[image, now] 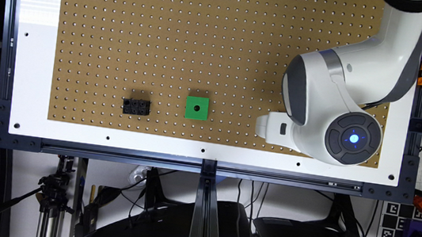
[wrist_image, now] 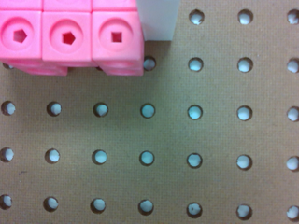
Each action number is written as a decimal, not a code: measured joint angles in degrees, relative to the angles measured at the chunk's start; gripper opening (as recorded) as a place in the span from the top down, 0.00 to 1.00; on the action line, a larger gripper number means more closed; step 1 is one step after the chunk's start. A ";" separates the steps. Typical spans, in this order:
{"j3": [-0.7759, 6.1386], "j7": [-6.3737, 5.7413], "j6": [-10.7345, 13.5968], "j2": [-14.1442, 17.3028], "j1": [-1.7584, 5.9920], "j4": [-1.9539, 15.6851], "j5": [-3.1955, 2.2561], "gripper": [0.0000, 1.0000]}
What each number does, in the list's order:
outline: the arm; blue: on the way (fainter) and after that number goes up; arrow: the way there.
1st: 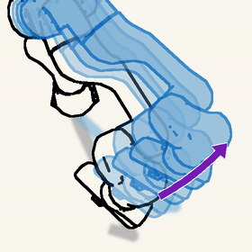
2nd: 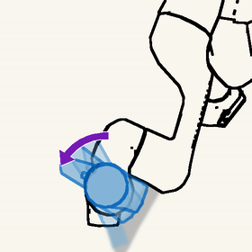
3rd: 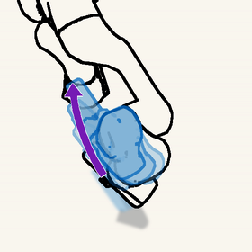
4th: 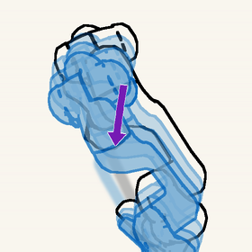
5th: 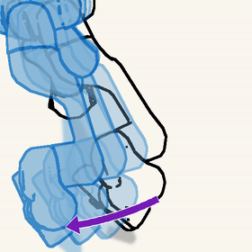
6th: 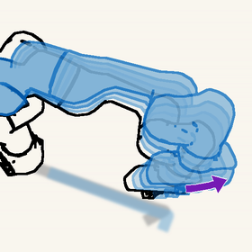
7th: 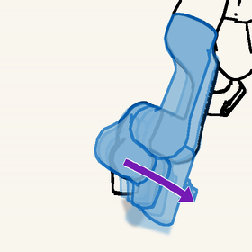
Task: Pick up pink block.
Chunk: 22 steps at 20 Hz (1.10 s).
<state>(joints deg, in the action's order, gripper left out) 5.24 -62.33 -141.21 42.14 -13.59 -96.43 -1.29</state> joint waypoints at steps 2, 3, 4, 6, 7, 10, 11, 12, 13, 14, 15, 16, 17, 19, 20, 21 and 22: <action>0.00 0.00 0.02 0.00 0.00 0.00 0.00 1.00; 0.00 0.00 0.02 0.00 0.00 0.00 0.00 1.00; -0.01 0.00 0.02 -0.01 0.00 0.00 0.00 1.00; -0.03 0.00 0.14 -0.13 0.00 -0.03 0.00 1.00; -0.05 0.00 0.31 -0.24 0.01 -0.03 0.00 1.00; -0.09 0.00 1.00 -0.63 0.01 -0.03 0.00 1.00; -0.09 0.00 1.11 -0.80 0.01 -0.03 0.00 1.00; -0.10 0.00 1.42 -1.19 0.01 -0.02 0.00 1.00; -0.10 0.00 2.12 -1.86 0.01 -0.02 0.00 1.00; -0.09 0.00 3.01 -2.63 0.01 -0.02 0.00 1.00; -0.09 0.00 3.82 -3.36 0.01 -0.03 0.00 1.00; -0.09 0.00 4.63 -4.10 0.01 -0.04 0.00 1.00; -0.09 0.00 5.51 -4.94 0.01 -0.02 0.00 1.00; -0.08 0.00 7.30 -6.57 0.01 -0.03 0.00 1.00; -0.08 0.00 8.00 -7.21 0.01 -0.04 0.00 1.00; -0.07 0.00 8.43 -7.67 0.01 -0.04 0.00 1.00; -0.06 0.00 8.97 -8.28 0.01 -0.03 0.00 1.00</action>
<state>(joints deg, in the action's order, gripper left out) 5.18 -62.33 -132.24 33.86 -13.58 -96.46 -1.29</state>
